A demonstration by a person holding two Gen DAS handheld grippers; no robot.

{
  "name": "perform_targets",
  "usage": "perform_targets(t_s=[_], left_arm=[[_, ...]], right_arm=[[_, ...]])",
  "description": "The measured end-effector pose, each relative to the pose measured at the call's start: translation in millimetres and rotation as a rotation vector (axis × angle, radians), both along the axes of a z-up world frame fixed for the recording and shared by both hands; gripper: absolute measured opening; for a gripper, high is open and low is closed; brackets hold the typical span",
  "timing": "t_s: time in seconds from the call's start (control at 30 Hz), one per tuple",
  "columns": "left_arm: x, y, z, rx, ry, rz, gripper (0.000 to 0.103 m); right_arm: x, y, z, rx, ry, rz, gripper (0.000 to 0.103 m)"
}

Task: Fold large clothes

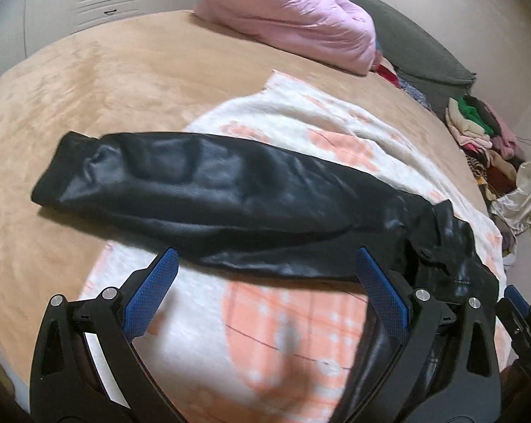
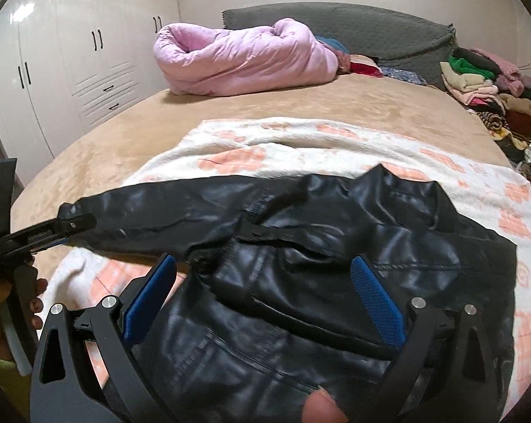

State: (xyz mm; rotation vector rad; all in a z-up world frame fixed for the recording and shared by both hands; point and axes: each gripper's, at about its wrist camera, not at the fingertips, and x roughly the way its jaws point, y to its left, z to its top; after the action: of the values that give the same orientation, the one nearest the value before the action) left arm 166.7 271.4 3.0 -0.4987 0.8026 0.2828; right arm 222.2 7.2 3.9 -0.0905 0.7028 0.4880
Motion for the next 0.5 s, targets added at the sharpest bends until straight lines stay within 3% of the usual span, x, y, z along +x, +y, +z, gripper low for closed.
perform_targets(t_s=[0.5], left_arm=[[-11, 53, -8, -0.067, 0.007, 0.139, 0.094]], right_arm=[[-2, 95, -4, 0.009, 0.019, 0.13, 0.099]])
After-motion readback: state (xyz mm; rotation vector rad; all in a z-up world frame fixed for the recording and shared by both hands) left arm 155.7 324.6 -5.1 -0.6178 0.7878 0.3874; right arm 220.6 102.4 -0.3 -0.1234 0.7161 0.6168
